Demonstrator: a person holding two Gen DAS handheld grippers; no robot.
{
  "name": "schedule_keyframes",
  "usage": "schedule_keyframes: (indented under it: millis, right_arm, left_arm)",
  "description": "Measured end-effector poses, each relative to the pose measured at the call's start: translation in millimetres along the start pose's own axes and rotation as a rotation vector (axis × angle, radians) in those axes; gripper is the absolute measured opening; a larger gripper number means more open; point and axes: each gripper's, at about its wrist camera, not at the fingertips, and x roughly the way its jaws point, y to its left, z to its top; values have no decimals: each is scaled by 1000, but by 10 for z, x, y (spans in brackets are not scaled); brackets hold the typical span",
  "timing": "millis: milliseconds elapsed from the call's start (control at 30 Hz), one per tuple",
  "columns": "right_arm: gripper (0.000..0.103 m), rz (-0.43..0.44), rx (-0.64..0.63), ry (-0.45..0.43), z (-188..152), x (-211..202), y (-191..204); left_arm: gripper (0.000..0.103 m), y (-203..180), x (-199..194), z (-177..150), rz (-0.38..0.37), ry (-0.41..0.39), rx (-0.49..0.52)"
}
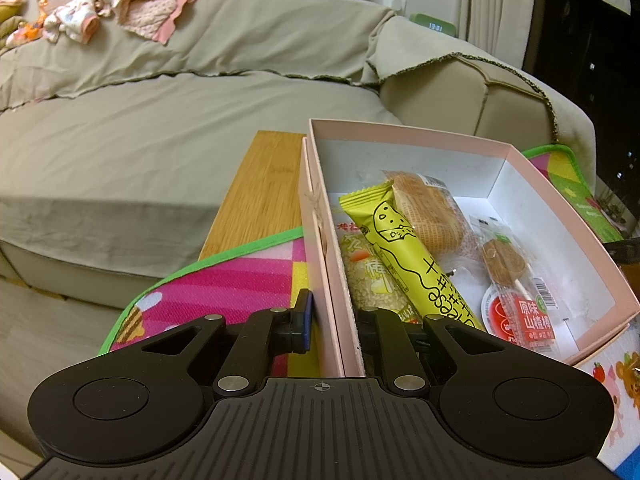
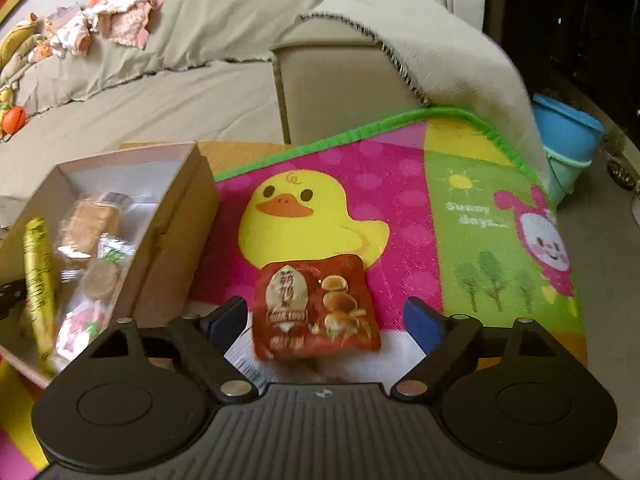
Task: Organize objects
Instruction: 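Grasp the red quail-egg snack pouch with the right tool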
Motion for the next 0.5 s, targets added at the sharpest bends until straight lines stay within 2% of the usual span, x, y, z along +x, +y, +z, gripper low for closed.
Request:
schedule_keyframes:
  millis: [133, 167, 200, 500]
  right_arm:
    - [86, 20, 56, 53, 55, 257, -30]
    - [84, 10, 44, 48, 60, 267, -8]
    - [74, 2, 31, 44, 59, 260, 17]
    - [73, 16, 1, 10, -110, -125, 49]
  left_arm:
    - [14, 1, -1, -9, -1, 0, 0]
    - [14, 0, -1, -9, -1, 0, 0]
    - [14, 0, 0, -9, -1, -1, 0]
    - [14, 1, -3, -17, 3, -3, 7]
